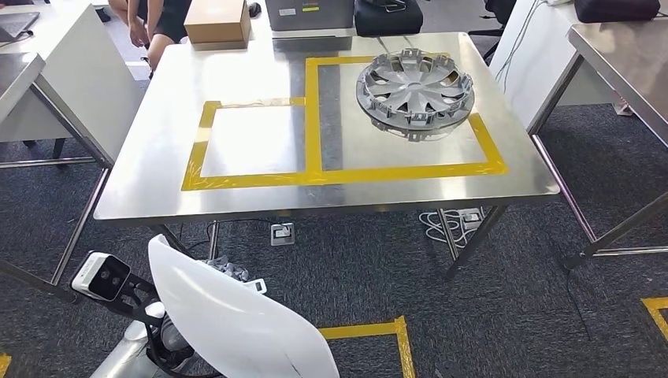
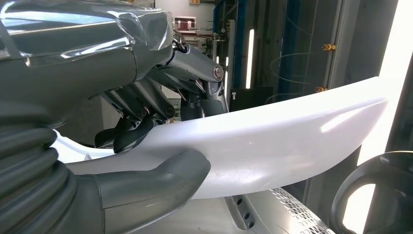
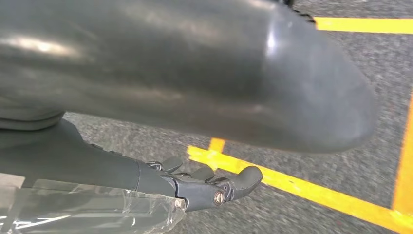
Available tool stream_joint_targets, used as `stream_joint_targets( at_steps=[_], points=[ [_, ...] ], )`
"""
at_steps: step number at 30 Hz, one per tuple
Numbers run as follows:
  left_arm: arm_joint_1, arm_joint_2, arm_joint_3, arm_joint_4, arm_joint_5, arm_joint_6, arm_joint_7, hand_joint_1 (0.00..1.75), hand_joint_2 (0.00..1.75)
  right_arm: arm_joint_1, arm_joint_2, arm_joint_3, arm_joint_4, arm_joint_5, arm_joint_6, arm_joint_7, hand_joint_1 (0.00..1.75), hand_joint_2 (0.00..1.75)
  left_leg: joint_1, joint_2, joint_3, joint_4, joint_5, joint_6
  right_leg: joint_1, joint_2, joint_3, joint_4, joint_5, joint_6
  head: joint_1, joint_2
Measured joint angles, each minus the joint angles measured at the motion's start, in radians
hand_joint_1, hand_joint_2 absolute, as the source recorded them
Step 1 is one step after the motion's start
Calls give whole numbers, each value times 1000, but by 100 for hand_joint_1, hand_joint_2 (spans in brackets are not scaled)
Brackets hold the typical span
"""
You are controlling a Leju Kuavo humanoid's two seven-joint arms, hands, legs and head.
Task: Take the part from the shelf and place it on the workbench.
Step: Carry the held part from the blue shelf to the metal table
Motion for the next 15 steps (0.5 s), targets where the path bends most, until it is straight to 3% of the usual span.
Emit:
stream_joint_targets(
  at_steps=[2, 3, 5, 6, 8, 9, 11, 12, 13, 14, 15],
  points=[
    [0, 1, 0, 1, 0, -1, 0, 175, 175, -1, 2, 0, 0, 0, -1, -1, 0, 0, -5, 1, 24, -87, 95, 11, 3, 2, 24, -6, -25, 12, 0, 0],
    [0, 1, 0, 0, 0, -1, 0, 175, 175, -1, 4, -1, 0, 0, -2, -1, 0, 0, -8, -1, 31, -105, 112, 18, 4, 2, 36, -7, -30, 20, -1, 0],
    [-2, 0, 1, -1, 1, -2, 0, 175, 175, -2, 5, -1, 0, -1, -3, -3, 0, 0, -10, -5, 58, -118, 99, 35, 4, 1, 47, 4, -22, 40, -1, 0],
    [-3, 0, 1, -2, 1, -2, 0, 175, 175, -4, 5, -2, 0, -1, -3, -4, 0, 0, -9, -6, 74, -126, 94, 44, 3, -1, 39, 36, -10, 49, 0, 0],
    [-5, -1, 0, -3, 2, -3, 0, 175, 175, -7, 6, -2, 0, -1, -4, -6, 0, 0, -9, -6, 106, -133, 83, 58, 1, -3, -31, 148, -2, 54, 4, 0],
    [-5, -1, 0, -3, 1, -3, 0, 175, 175, -7, 6, -2, 0, -1, -4, -6, 0, 0, -11, -7, 117, -133, 73, 63, 1, -4, -81, 214, -15, 49, 5, 0],
    [-4, -1, -1, -3, 1, -3, 0, 175, 175, -2, 4, -2, 0, -1, -4, -7, 0, 0, -13, -12, 140, -133, 48, 66, 3, -4, -172, 290, -84, 33, 6, 0],
    [-3, -1, -2, -3, 1, -3, 0, 175, 175, 1, 4, -2, 0, -1, -5, -7, 0, 0, -13, -16, 156, -133, 34, 65, 3, -4, -202, 289, -122, 29, 6, 0],
    [-3, -1, -2, -3, 1, -3, 0, 175, 175, 4, 3, -2, 0, -1, -5, -7, 0, 0, -13, -18, 173, -133, 19, 64, 3, -5, -218, 259, -141, 30, 6, 0],
    [-2, -1, -2, -3, 2, -3, 0, 175, 175, 6, 3, -2, 0, -1, -6, -7, 0, 0, -14, -20, 194, -133, 2, 62, 3, -5, -224, 210, -131, 39, 6, 0],
    [-2, -1, -2, -2, 2, -3, 0, 175, 175, 7, 2, -2, 0, -1, -6, -7, 0, 0, -14, -21, 211, -134, -15, 59, 4, -7, -225, 146, -74, 55, 7, 0]
  ],
)
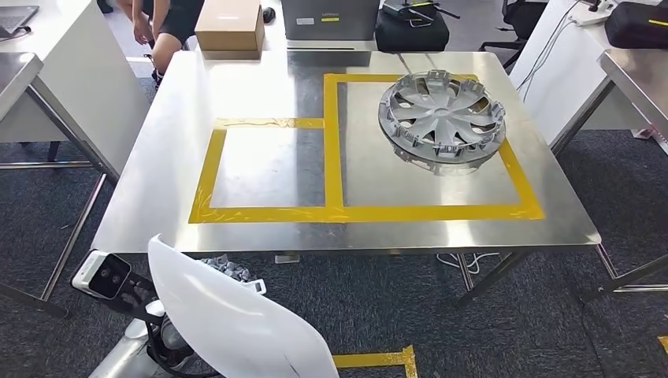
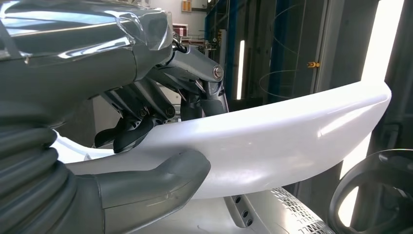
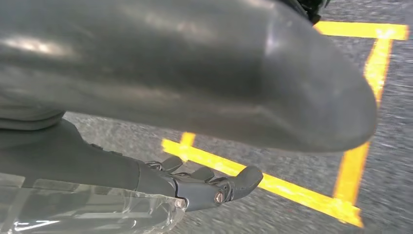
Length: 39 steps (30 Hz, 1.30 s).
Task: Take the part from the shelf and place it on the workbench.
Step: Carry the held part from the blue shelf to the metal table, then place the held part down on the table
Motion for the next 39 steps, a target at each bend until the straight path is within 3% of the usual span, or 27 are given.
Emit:
stream_joint_targets(
  at_steps=[1, 2, 3, 5, 6, 8, 9, 11, 12, 13, 14, 16, 18, 20, 22, 23, 25, 27, 28, 29, 30, 32, 33, 35, 37, 39],
  points=[
    [1, 0, 0, 1, 1, 0, 0, 175, 175, 1, -1, 0, 0, 0, 0, 0, 0, 0, -2, -1, 18, 1, -18, -4, 0, -3, 4, -58, 73, 12, -1, 0],
    [2, 0, 0, 1, 2, 0, 0, 175, 175, 3, -2, 0, 0, 0, 0, 0, 0, 0, -5, -2, 31, 0, -35, -9, 2, -6, 13, -99, 143, 16, -1, 0],
    [3, 1, 1, 2, 3, -1, 0, 175, 175, 4, -3, 0, 0, 0, -1, 0, 0, 0, -7, -2, 44, 2, -47, -14, 3, -7, 21, -122, 198, 9, -2, 0],
    [2, 0, 2, 1, 5, -2, 0, 175, 175, 2, -3, 1, -1, -1, -1, -1, 0, 0, -10, -2, 45, 29, -44, -24, 2, -6, 42, -128, 222, -20, -3, 0],
    [2, 0, 2, 0, 5, -2, 0, 175, 175, 0, -3, 1, -2, -2, -1, -2, 0, 0, -10, 0, 26, 70, -26, -29, -2, -5, 50, -132, 222, -31, -4, 0],
    [1, 1, 3, -1, 7, -3, 0, 175, 175, -4, -2, 0, -2, -4, -2, -3, 0, 0, -5, 6, -58, 193, -4, -40, -8, -3, 68, -140, 211, -45, -5, 0],
    [1, 1, 3, -1, 7, -3, 0, 175, 175, -5, -2, 0, -2, -6, -3, -4, 0, 0, -1, 9, -104, 250, -21, -47, -8, -3, 77, -142, 203, -51, -5, 0],
    [2, 2, 2, 0, 9, -3, 2, 175, 175, -3, -1, 1, -2, -7, -4, -4, 0, 0, 8, 11, -172, 308, -100, -59, -8, -1, 95, -143, 183, -55, -5, 0],
    [2, 2, 2, 0, 10, -3, 3, 175, 175, -2, 0, 1, -2, -8, -4, -4, 0, 0, 12, 13, -190, 305, -127, -63, -8, 1, 105, -143, 174, -55, -5, 0],
    [2, 3, 2, 0, 12, -3, 4, 175, 175, -2, 1, 1, -3, -8, -4, -4, 0, 0, 15, 15, -196, 277, -124, -65, -9, 3, 117, -143, 164, -54, -5, 0],
    [2, 3, 2, 0, 13, -3, 4, 175, 175, -2, 2, 1, -3, -8, -4, -5, 0, 0, 16, 16, -190, 228, -90, -66, -9, 5, 130, -143, 155, -52, -5, 0],
    [2, 3, 2, 0, 15, -3, 6, 175, 175, -3, 4, 1, -3, -9, -4, -5, 0, 0, 16, 19, -161, 99, 24, -62, -7, 8, 152, -143, 138, -44, -5, 0],
    [3, 5, 2, 1, 17, -3, 8, 175, 175, -4, 4, 1, -3, -10, -4, -5, 0, 0, 12, 19, -144, 30, 85, -51, -3, 10, 160, -142, 124, -33, -5, 0],
    [3, 6, 2, 1, 17, -3, 10, 175, 175, -4, 4, 1, -3, -11, -4, -6, 0, 0, 9, 18, -140, 25, 90, -38, -1, 11, 162, -145, 116, -20, -5, 0],
    [2, 6, 3, 1, 18, -4, 10, 175, 175, -5, 4, 1, -3, -11, -4, -6, 0, 0, 10, 17, -131, 16, 97, -27, -2, 7, 154, -125, 100, -15, -4, 0],
    [1, 6, 3, 1, 18, -4, 10, 175, 175, -5, 4, 1, -3, -11, -4, -6, 0, 0, 10, 18, -126, 11, 97, -20, -3, 5, 135, -87, 82, -17, -3, 0],
    [0, 6, 2, 1, 18, -5, 10, 175, 175, -6, 3, 1, -3, -12, -4, -6, 0, 0, 7, 17, -122, 9, 92, -8, -2, 3, 59, 48, 32, -26, -2, 0],
    [0, 6, 1, 2, 19, -4, 11, 175, 175, -4, 2, 1, -3, -13, -4, -6, 0, 0, 0, 15, -119, 9, 86, -2, -1, 3, -11, 155, 8, -24, -2, 0],
    [0, 6, 1, 2, 20, -4, 12, 175, 175, -3, 2, 1, -3, -14, -5, -7, 0, 0, -2, 12, -116, 9, 82, -1, -1, 3, -20, 153, 20, -19, -2, 0],
    [0, 5, 0, 2, 22, -4, 14, 175, 175, -3, 2, 1, -3, -14, -5, -7, 0, 0, -5, 10, -110, 10, 78, -1, -1, 3, -6, 107, 49, -11, -2, 0],
    [0, 4, 0, 2, 24, -3, 17, 175, 175, -3, 1, 1, -3, -15, -5, -8, 0, 0, -7, 9, -103, 10, 74, -2, 0, 2, 24, 33, 87, -6, -2, 0],
    [-1, 0, 0, 2, 29, 0, 23, 175, 175, -3, -2, 1, -3, -16, -5, -10, 0, 0, -13, 6, -93, 12, 64, -9, 4, 1, 82, -96, 145, -11, -3, 0],
    [-1, -1, -1, 2, 30, 1, 25, 175, 175, -3, -3, 1, -3, -17, -6, -10, 0, 0, -15, 5, -91, 13, 60, -12, 6, 1, 96, -126, 157, -19, -3, 0],
    [-2, -2, -2, 1, 31, 2, 29, 175, 175, -2, -4, 1, -3, -17, -7, -11, 0, 0, -15, 4, -90, 14, 56, -20, 10, 1, 101, -136, 160, -32, -4, 0],
    [-2, -2, -2, -1, 32, 3, 31, 175, 175, -2, -3, 1, -3, -18, -8, -11, 0, 0, -11, 6, -98, 30, 41, -32, 5, 2, 107, -140, 160, -43, -4, 0],
    [-3, -2, -3, -3, 33, 2, 33, 175, 175, -2, -2, 1, -4, -20, -8, -11, 0, 0, -5, 9, -137, 114, -7, -47, -2, 2, 114, -144, 158, -53, -5, 0]
  ],
)
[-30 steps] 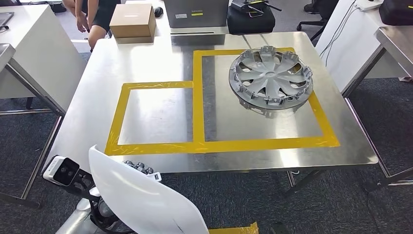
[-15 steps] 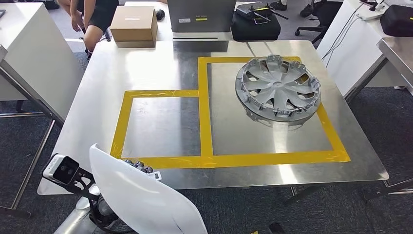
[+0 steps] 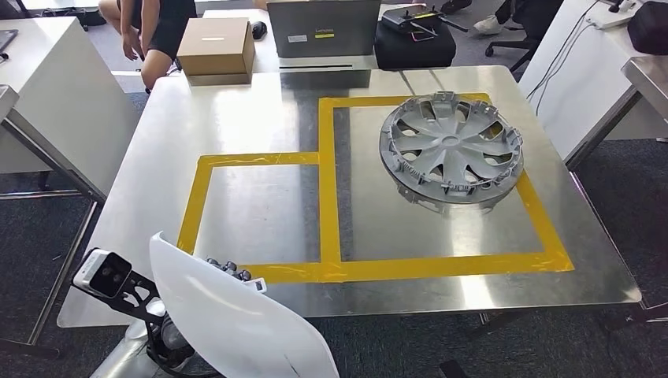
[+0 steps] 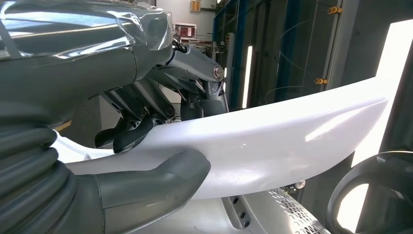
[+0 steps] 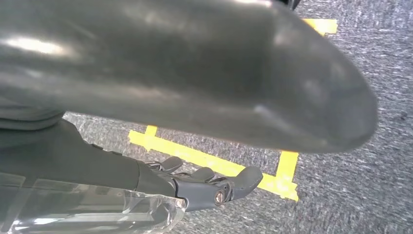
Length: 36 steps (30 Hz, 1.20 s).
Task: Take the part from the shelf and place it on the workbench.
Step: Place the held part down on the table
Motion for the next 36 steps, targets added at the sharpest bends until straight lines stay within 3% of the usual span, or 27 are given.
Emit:
stream_joint_targets(
  at_steps=[2, 3, 4, 5, 7, 8, 10, 13, 15, 17, 18, 19, 20, 22, 24, 27, 29, 33, 34, 35, 36],
  points=[
    [0, 1, -1, -1, -11, 9, 3, 175, 175, 1, 1, 0, 0, -2, 0, -2, 0, 0, 8, 1, -68, 140, -59, -13, 1, 0, 4, 0, -4, -5, 0, 0],
    [1, 1, -1, -1, -35, 25, 4, 175, 175, 1, 2, 0, 0, -4, 0, -4, 0, 0, 12, 2, -94, 188, -70, -17, 1, 0, 6, 0, -5, -7, 0, 0],
    [3, 2, 1, -2, -83, 54, 2, 175, 175, 3, 3, 0, 0, -6, 0, -8, 0, 0, 15, 3, -104, 199, -62, -19, 1, 0, 8, 1, -7, -7, 0, 0],
    [5, 2, 5, -3, -145, 90, -4, 175, 175, 5, 3, 0, 0, -9, 0, -11, 0, 0, 17, 4, -91, 167, -34, -20, 1, 0, 12, 1, -9, -7, 0, 0],
    [11, 3, 16, -4, -280, 169, -23, 175, 175, 11, 4, 0, 0, -15, 0, -18, 0, 0, 19, 8, -23, 25, 38, -15, 1, 2, 20, 0, -14, -4, 0, 0],
    [14, 4, 24, -6, -345, 215, -34, 175, 175, 13, 4, 0, 0, -18, 0, -22, 0, 0, 17, 9, 8, -38, 59, -11, 4, 3, 22, 1, -16, -1, 0, 0],
    [22, 8, 41, -10, -513, 348, -45, 175, 175, 21, 4, 0, 1, -27, 1, -31, 0, 0, 12, 8, 35, -93, 65, -1, 8, 4, 22, 1, -20, 8, 1, 0],
    [25, 20, 73, -11, -841, 611, -2, 175, 175, 31, 6, 1, 2, -43, 1, -48, 0, 0, 12, 8, 46, -108, 69, 18, 6, 3, 18, 6, -27, 22, 1, 0],
    [6, 28, 99, -4, -1015, 752, 46, 175, 175, 35, 8, 1, 4, -52, -1, -60, 0, 0, 17, 10, 55, -120, 76, 30, 5, 1, -19, 78, -61, 19, 2, 0],
    [-23, 33, 121, 12, -1160, 863, 100, 175, 175, 39, 11, 1, 8, -60, -4, -69, 0, 0, 15, 10, 56, -121, 76, 34, 4, 1, -91, 220, -114, 13, 3, 0],
    [-36, 34, 129, 21, -1231, 909, 130, 175, 175, 42, 13, 1, 9, -63, -6, -71, 0, 0, 14, 10, 56, -121, 76, 34, 4, 1, -123, 277, -130, 15, 3, 0],
    [-48, 36, 137, 29, -1302, 952, 160, 175, 175, 44, 16, 1, 11, -65, -9, -73, 0, 0, 14, 9, 56, -120, 75, 34, 2, 0, -139, 299, -129, 22, 3, 0],
    [-58, 37, 143, 37, -1362, 987, 186, 175, 175, 46, 18, 1, 11, -66, -11, -73, 0, 0, 15, 8, 57, -120, 74, 32, 0, 0, -135, 278, -112, 31, 3, 0],
    [-78, 38, 153, 47, -1458, 1039, 227, 175, 175, 47, 21, 2, 12, -68, -16, -74, 0, 0, 15, 7, 59, -115, 68, 24, -5, -3, -77, 137, -50, 49, 3, 0],
    [-93, 41, 160, 52, -1532, 1074, 258, 175, 175, 44, 25, 3, 12, -68, -19, -73, 0, 0, 11, 6, 57, -106, 60, 13, -5, -6, -27, 29, -6, 47, 3, 0],
    [-106, 43, 165, 55, -1619, 1116, 290, 175, 175, 42, 32, 5, 12, -69, -19, -68, 0, 0, 10, 6, 53, -100, 54, 2, -1, -4, -20, 18, 1, 26, 1, 0],
    [-114, 44, 166, 55, -1651, 1130, 301, 175, 175, 39, 36, 6, 13, -70, -20, -66, 0, 0, 15, 7, 42, -73, 34, -6, -5, -3, -17, 16, 0, 14, 1, 0],
    [-125, 44, 165, 67, -1670, 1131, 306, 175, 175, 34, 39, 7, 13, -70, -22, -66, 0, 0, 18, 9, -71, 160, -69, -21, -2, -3, -11, 15, -4, 1, 0, 0],
    [-125, 44, 164, 74, -1672, 1128, 306, 175, 175, 34, 39, 7, 13, -70, -22, -65, 0, 0, 18, 9, -89, 191, -71, -20, 1, -2, -10, 15, -4, 0, 0, 0],
    [-126, 44, 162, 82, -1671, 1122, 305, 175, 175, 33, 40, 8, 13, -70, -22, -63, 0, 0, 18, 9, -89, 184, -54, -17, 3, -2, -8, 15, -5, -1, 0, 0],
    [-129, 44, 161, 90, -1668, 1116, 302, 175, 175, 32, 40, 8, 13, -70, -22, -62, 0, 0, 17, 9, -69, 137, -20, -12, 5, 0, -5, 15, -6, -2, 0, 0]
  ],
)
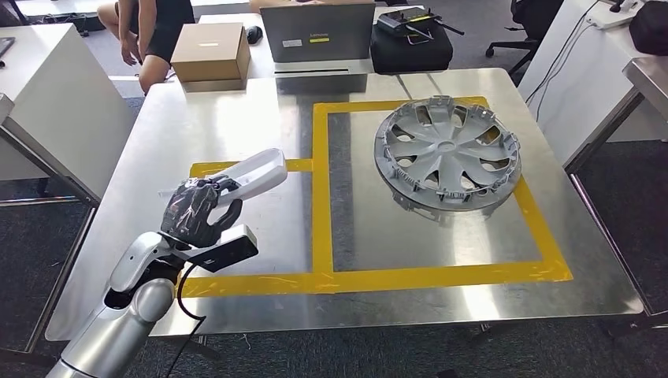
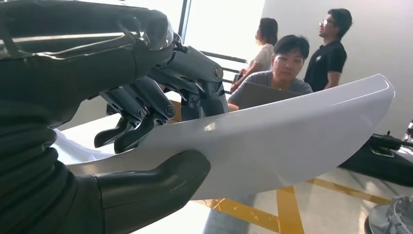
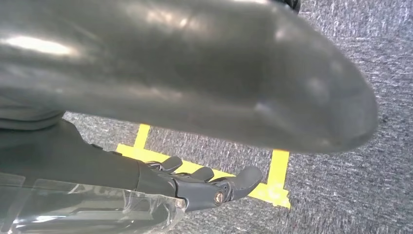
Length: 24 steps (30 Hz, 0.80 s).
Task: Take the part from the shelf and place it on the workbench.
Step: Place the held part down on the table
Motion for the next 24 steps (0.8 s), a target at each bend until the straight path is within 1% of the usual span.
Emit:
stream_joint_targets(
  at_steps=[1, 2, 3, 4, 5, 6, 7, 8, 9, 10, 11, 12, 13, 14, 15, 16, 17, 18, 19, 20, 21, 22, 23, 24],
  points=[
    [-4, 0, -2, 7, 4, -6, -3, 175, 175, -2, 1, 0, 0, 0, 0, 2, 0, 0, -2, 0, 33, -73, 39, 8, 2, 2, 3, 0, -1, -1, 0, 0],
    [-10, 0, -4, 14, 10, -12, -7, 175, 175, -5, 2, 1, 0, 0, 0, 3, 0, 0, -4, 0, 66, -140, 66, 17, 5, 3, 4, -1, -1, -1, 1, 0],
    [-18, -1, -7, 21, 17, -18, -12, 175, 175, -8, 3, 1, 0, 0, 0, 4, 0, 0, -8, 1, 89, -191, 81, 24, 7, 4, 3, -1, -1, 0, 0, 0],
    [-25, -2, -10, 30, 23, -24, -17, 175, 175, -11, 4, 2, -1, 0, 0, 6, 0, 0, -12, 1, 102, -219, 85, 30, 8, 4, 1, -2, 0, 2, 1, 0],
    [-32, -3, -13, 40, 28, -32, -22, 175, 175, -13, 5, 3, -1, 0, 0, 8, 0, 0, -15, 2, 104, -226, 81, 33, 8, 3, -1, -3, 1, 5, 1, 0],
    [-37, -4, -16, 51, 31, -37, -26, 175, 175, -15, 5, 4, -1, 1, 0, 10, 0, 0, -16, 2, 107, -233, 83, 35, 8, 3, -2, -5, 2, 9, 0, 0],
    [-40, -6, -19, 61, 33, -41, -28, 175, 175, -16, 5, 5, -1, 1, 0, 12, 0, 0, -15, 3, 113, -240, 87, 37, 8, 3, -3, -3, 1, 14, 1, 0],
    [-44, -8, -21, 70, 34, -42, -30, 175, 175, -16, 5, 6, -1, 1, 0, 13, 0, 0, -12, 4, 120, -249, 92, 40, 8, 2, -9, 8, -6, 16, 1, 0],
    [-48, -11, -24, 76, 35, -43, -30, 175, 175, -17, 5, 7, -1, 1, -1, 14, 0, 0, -9, 5, 126, -259, 97, 44, 9, 1, -24, 40, -22, 15, 2, 0],
    [-51, -13, -27, 83, 35, -44, -31, 175, 175, -18, 5, 7, -1, 1, -1, 14, 0, 0, -8, 6, 129, -265, 101, 46, 8, 1, -49, 91, -45, 13, 2, 0],
    [-55, -16, -31, 90, 38, -47, -33, 175, 175, -18, 4, 7, -1, 1, -2, 14, 0, 0, -8, 6, 129, -266, 102, 48, 7, 1, -82, 160, -72, 11, 3, 0],
    [-57, -18, -36, 98, 42, -53, -35, 175, 175, -19, 3, 8, -1, 2, -2, 14, 0, 0, -9, 5, 129, -266, 102, 48, 6, 1, -116, 226, -93, 12, 2, 0],
    [-57, -20, -42, 107, 46, -62, -37, 175, 175, -18, 2, 8, -1, 2, -3, 14, 0, 0, -9, 5, 129, -265, 101, 48, 4, 1, -139, 268, -103, 17, 2, 0],
    [-57, -22, -50, 118, 53, -73, -41, 175, 175, -19, 2, 9, -1, 3, -3, 15, 0, 0, -9, 5, 129, -265, 101, 47, 2, 0, -144, 274, -98, 25, 2, 0],
    [-58, -27, -59, 130, 61, -84, -46, 175, 175, -20, 0, 9, -1, 4, -3, 16, 0, 0, -8, 4, 129, -263, 99, 45, -1, 0, -127, 235, -77, 36, 2, 0],
    [-61, -33, -71, 145, 69, -96, -53, 175, 175, -22, -2, 10, -1, 6, -3, 19, 0, 0, -7, 2, 128, -259, 97, 41, -5, -2, -92, 160, -46, 48, 2, 0],
    [-64, -39, -84, 162, 76, -107, -61, 175, 175, -25, -4, 12, -2, 9, -3, 23, 0, 0, -9, 1, 127, -253, 93, 36, -7, -3, -57, 90, -21, 53, 2, 0],
    [-68, -46, -99, 181, 82, -116, -71, 175, 175, -29, -5, 15, -2, 11, -3, 27, 0, 0, -11, 0, 125, -247, 89, 30, -8, -4, -31, 36, -2, 51, 2, 0],
    [-72, -52, -116, 200, 86, -123, -80, 175, 175, -33, -6, 17, -3, 12, -2, 32, 0, 0, -13, -1, 122, -242, 86, 25, -7, -4, -17, 7, 7, 45, 2, 0],
    [-76, -58, -133, 219, 89, -128, -87, 175, 175, -36, -6, 20, -3, 12, -2, 35, 0, 0, -15, -1, 119, -239, 85, 22, -5, -2, -17, 6, 7, 35, 1, 0],
    [-80, -62, -151, 236, 91, -132, -93, 175, 175, -37, -6, 23, -3, 12, -2, 37, 0, 0, -14, 0, 118, -237, 84, 20, -5, -1, -18, 5, 8, 28, 1, 0],
    [-85, -67, -168, 252, 92, -134, -98, 175, 175, -38, -6, 25, -4, 12, -3, 38, 0, 0, -12, 0, 115, -234, 81, 17, -7, -1, -18, 5, 9, 23, 1, 0],
    [-91, -70, -184, 265, 93, -136, -103, 175, 175, -38, -6, 26, -4, 11, -4, 38, 0, 0, -11, 0, 110, -223, 71, 13, -9, 0, -17, 5, 9, 17, 0, 0],
    [-99, -72, -199, 277, 96, -139, -107, 175, 175, -38, -6, 26, -4, 10, -6, 37, 0, 0, -9, 1, 96, -194, 52, 8, -11, 0, -15, 4, 10, 12, 0, 0]
  ],
)
